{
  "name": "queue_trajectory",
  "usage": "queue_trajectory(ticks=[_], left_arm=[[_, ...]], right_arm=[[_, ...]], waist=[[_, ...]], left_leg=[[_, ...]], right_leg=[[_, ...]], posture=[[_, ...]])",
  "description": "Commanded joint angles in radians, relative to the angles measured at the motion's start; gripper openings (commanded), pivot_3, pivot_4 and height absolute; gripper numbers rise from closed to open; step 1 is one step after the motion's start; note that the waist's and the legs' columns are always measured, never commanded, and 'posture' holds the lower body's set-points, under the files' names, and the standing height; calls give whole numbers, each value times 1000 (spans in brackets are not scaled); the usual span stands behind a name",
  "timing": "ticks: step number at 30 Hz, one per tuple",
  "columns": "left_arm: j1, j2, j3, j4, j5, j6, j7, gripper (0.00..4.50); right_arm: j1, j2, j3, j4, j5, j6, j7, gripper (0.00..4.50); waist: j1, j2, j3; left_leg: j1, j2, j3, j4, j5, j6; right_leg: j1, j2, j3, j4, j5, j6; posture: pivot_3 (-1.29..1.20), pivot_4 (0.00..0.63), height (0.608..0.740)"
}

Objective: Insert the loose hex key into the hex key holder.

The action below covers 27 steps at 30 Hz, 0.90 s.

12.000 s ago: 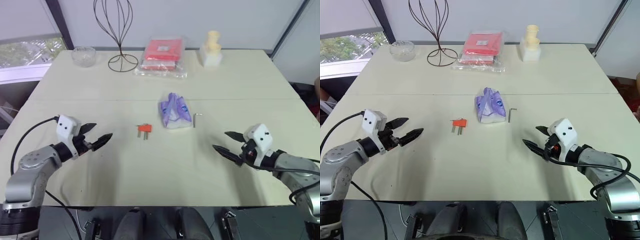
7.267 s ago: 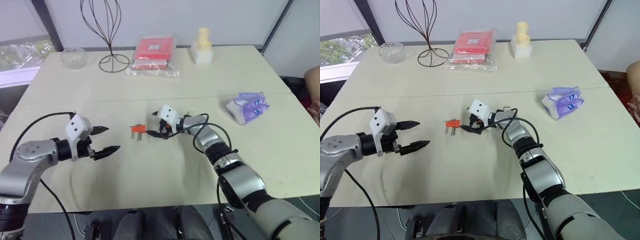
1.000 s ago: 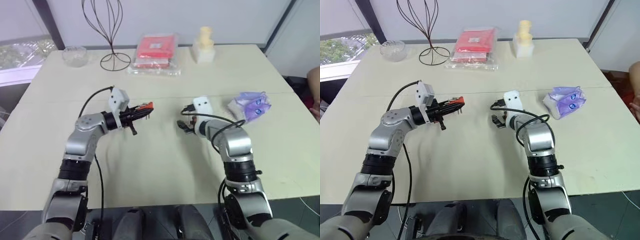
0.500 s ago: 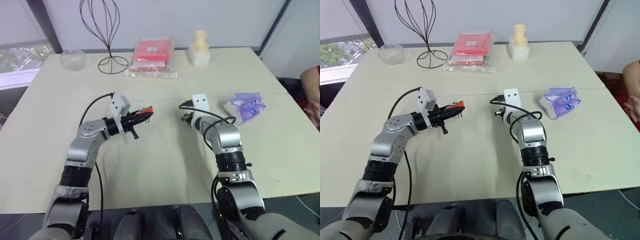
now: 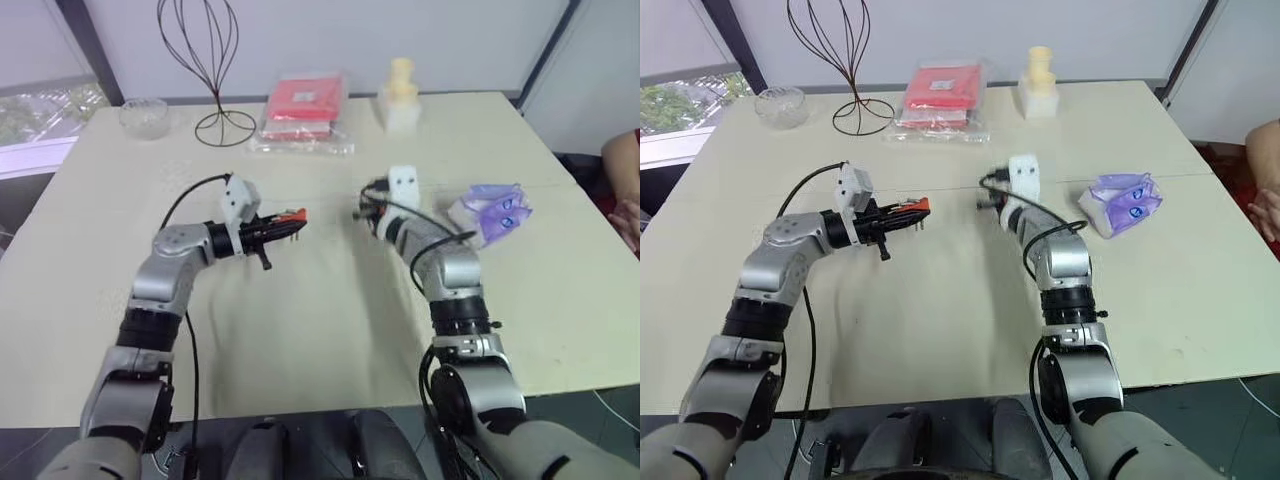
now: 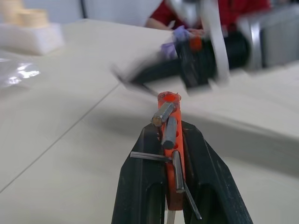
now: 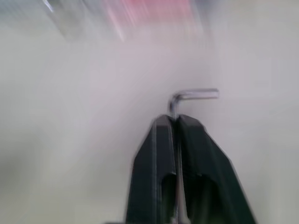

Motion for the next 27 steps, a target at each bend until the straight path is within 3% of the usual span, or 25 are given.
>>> queue_trajectory(ticks=[1, 8, 27], left_arm=[[-91, 12, 8, 41, -44, 39, -85, 0], [-295, -18, 38, 171, -81, 70, -161, 0], [-396, -50, 84, 254, -94, 66, -179, 0]], right_arm=[[-44, 26, -51, -118, 185, -29, 88, 19], [-54, 62, -33, -243, 390, 38, 108, 19], [-16, 52, 27, -252, 420, -13, 80, 19]], waist=[[1, 0, 0], [3, 0, 0], [1, 0, 0]], left_leg=[[0, 0, 0, 0, 0, 0], [-1, 0, -1, 1, 0, 0], [-1, 0, 0, 1, 0, 0]], right_leg=[[0, 0, 0, 0, 0, 0], [1, -1, -1, 0, 0, 0], [-1, 0, 0, 0, 0, 0]], posture=[[0, 150, 740], [0, 150, 740], [0, 150, 740]])
